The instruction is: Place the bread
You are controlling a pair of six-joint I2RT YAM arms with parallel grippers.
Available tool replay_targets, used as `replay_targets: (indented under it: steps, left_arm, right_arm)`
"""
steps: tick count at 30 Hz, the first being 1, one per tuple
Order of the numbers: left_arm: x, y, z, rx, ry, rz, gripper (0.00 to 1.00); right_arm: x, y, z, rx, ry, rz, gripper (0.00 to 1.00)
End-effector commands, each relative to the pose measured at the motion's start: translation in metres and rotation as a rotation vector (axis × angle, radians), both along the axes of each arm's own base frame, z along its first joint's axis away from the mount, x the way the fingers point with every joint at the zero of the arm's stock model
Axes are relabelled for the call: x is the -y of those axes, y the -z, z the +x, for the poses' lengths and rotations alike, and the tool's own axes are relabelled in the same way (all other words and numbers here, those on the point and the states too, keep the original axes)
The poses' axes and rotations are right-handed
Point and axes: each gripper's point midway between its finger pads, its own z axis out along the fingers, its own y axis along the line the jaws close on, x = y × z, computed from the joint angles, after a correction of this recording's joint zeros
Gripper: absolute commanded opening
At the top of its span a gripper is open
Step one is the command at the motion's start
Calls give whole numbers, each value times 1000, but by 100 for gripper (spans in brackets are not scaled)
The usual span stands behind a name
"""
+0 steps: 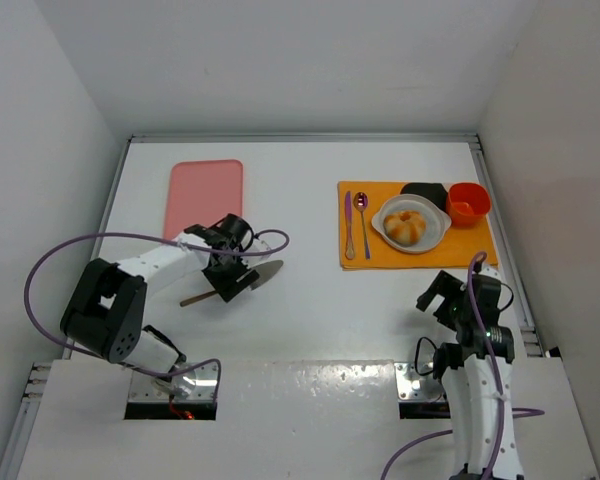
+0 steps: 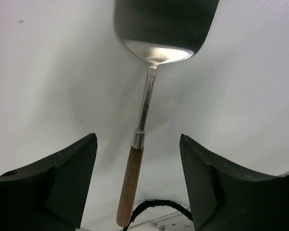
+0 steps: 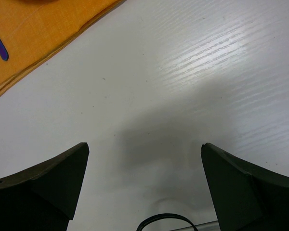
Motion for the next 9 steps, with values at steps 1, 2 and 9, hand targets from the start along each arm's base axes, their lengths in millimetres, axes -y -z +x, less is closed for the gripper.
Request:
replay_targets:
  steps: [1, 2, 9]
  left_arm:
    - [6, -6, 1, -3, -23, -44, 74]
    - [3, -6, 2, -3, -32, -44, 74]
    - [4, -7, 4, 6, -32, -48, 74]
  right_arm:
    - [3, -2, 2, 12, 25, -3, 100]
    - [3, -2, 1, 9, 26, -2, 100]
    - [1, 1, -2, -16, 41, 16, 100]
